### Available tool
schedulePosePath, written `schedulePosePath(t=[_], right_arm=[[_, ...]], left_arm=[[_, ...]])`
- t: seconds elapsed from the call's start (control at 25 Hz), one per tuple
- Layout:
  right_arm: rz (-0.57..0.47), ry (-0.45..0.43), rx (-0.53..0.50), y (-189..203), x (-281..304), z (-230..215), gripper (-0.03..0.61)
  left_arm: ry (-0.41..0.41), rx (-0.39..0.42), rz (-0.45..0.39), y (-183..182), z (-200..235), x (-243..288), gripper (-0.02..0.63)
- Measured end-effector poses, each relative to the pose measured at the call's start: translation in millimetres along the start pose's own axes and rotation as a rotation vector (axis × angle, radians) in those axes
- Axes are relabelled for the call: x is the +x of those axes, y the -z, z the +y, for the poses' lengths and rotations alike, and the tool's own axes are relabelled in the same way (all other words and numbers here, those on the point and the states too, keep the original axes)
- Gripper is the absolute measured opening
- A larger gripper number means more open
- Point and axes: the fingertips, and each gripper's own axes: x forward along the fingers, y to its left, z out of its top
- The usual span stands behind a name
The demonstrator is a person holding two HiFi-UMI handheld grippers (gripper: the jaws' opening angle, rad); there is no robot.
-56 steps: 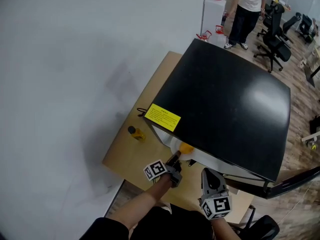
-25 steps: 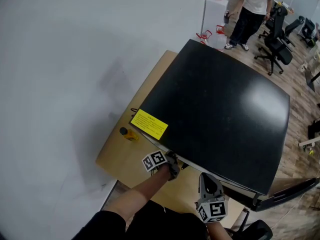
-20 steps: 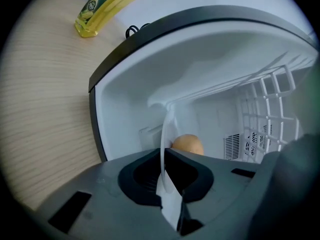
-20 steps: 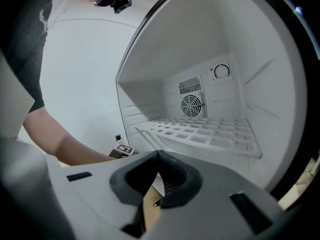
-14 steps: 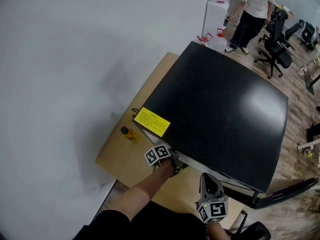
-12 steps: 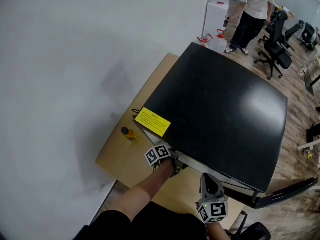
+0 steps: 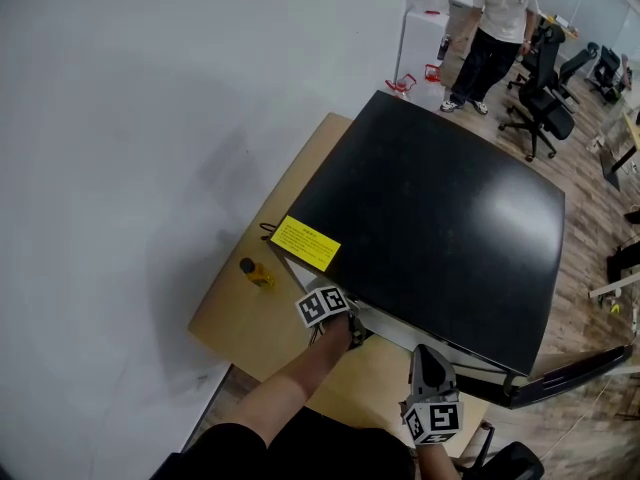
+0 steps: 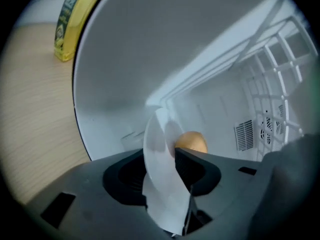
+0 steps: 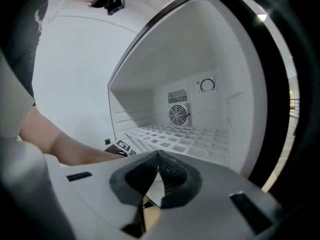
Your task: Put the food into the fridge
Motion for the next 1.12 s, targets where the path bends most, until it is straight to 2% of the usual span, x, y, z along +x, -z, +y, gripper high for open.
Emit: schedulePosePath(t=[0.12,0.32,0.64,0.84,1.12], right_arm=[[0.004,0.018,-0.005,0.9,-5.6,-2.6,0.060],[0.010,0.027,-0.010,5.2,-11.7,0.2,0.060],[0.016,0.021,-0.012,10.7,-19.6,11.7,0.060],[0.010,0.020,-0.014,9.7,-26.5,17.5,0.060],[-0.018,0.015,-0.006,5.3,-45.5,37.9,0.060]], left_arm=[[-0.056,0.131,-0.002,-2.9,0.3,0.4,0.204],[-0.049,0.307,0.023,3.0,-7.9,0.7,0.207],[-0.132,0.550,0.027,5.7,-1.0,-8.6,0.259],[-0.108,0.569,0.023,9.7,3.9,-23.4,0.265],[-0.045,0.518,-0.042,13.3,4.0,-75.8,0.267]])
